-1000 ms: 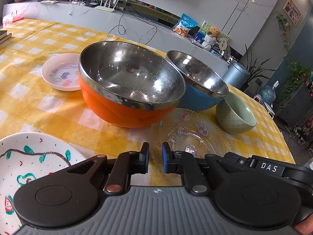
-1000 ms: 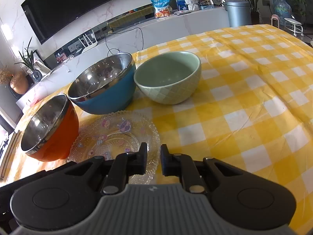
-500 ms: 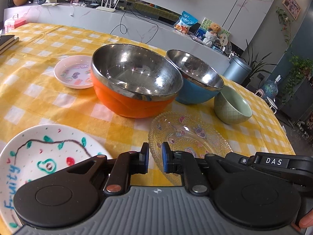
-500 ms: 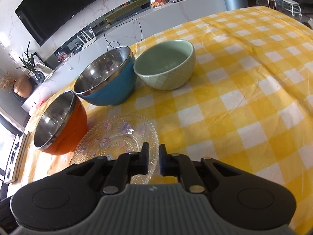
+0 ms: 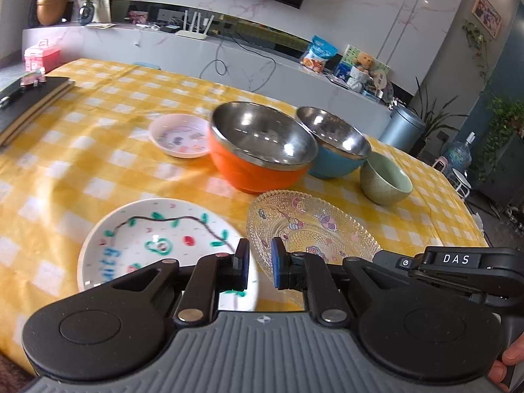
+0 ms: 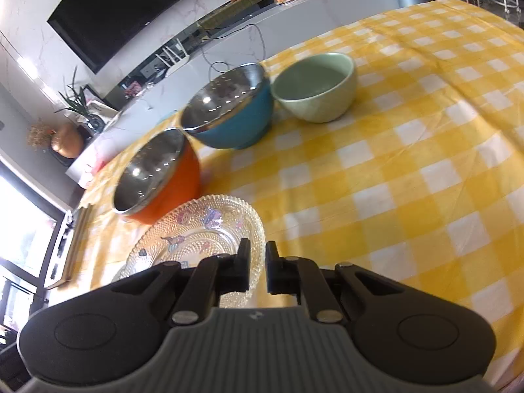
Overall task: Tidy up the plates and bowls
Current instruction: 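Close the left tool on the glass plate rim and lift it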
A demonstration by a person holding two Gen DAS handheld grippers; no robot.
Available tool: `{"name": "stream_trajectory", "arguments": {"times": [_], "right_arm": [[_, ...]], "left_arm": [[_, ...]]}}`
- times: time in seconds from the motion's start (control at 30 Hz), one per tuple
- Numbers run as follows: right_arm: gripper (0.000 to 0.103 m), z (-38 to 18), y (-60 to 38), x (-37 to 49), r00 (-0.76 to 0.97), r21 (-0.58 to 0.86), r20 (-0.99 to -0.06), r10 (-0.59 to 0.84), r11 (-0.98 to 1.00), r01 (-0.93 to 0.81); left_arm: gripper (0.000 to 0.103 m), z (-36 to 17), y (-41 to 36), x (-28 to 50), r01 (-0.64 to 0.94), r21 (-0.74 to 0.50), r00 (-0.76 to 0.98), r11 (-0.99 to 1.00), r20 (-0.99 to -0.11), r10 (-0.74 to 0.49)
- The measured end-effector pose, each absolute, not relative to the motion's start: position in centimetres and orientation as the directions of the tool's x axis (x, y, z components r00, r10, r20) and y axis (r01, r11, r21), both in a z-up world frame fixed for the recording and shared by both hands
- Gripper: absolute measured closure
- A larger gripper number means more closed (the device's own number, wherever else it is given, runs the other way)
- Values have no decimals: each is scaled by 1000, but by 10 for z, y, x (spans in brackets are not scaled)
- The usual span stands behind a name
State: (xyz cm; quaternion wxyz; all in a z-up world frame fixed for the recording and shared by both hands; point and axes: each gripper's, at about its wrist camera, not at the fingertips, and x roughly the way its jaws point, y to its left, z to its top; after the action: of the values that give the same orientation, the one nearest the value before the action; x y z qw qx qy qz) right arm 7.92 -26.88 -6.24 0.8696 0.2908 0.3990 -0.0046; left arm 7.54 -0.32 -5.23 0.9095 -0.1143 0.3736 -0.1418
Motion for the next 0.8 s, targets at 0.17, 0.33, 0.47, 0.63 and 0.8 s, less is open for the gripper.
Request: {"name": "stream_trajectory", "arguments": {"times": [0.17, 0.33, 0.47, 0.63, 0.8], "right_arm": [[98, -56, -237, 79, 688, 530, -668, 284, 831, 171], [98, -64, -202, 82, 669, 556, -660, 343, 821, 127], [98, -72, -179, 83, 651, 563, -660, 377, 821, 96], [97, -77, -166, 87, 644, 537, -668, 372, 840, 71], [97, -77, -162, 93, 649, 496, -677, 348, 867, 53]], "left_arm": [[88, -48, 29, 66, 94, -299, 707, 950, -651, -275], [88, -49, 59, 61, 7, -279, 716, 960, -669, -200], [88, -57, 77, 60, -54, -281, 710, 958, -686, -161], [88, -64, 85, 62, -69, -284, 705, 956, -692, -155], [88, -71, 84, 65, -79, -272, 696, 959, -704, -143]]}}
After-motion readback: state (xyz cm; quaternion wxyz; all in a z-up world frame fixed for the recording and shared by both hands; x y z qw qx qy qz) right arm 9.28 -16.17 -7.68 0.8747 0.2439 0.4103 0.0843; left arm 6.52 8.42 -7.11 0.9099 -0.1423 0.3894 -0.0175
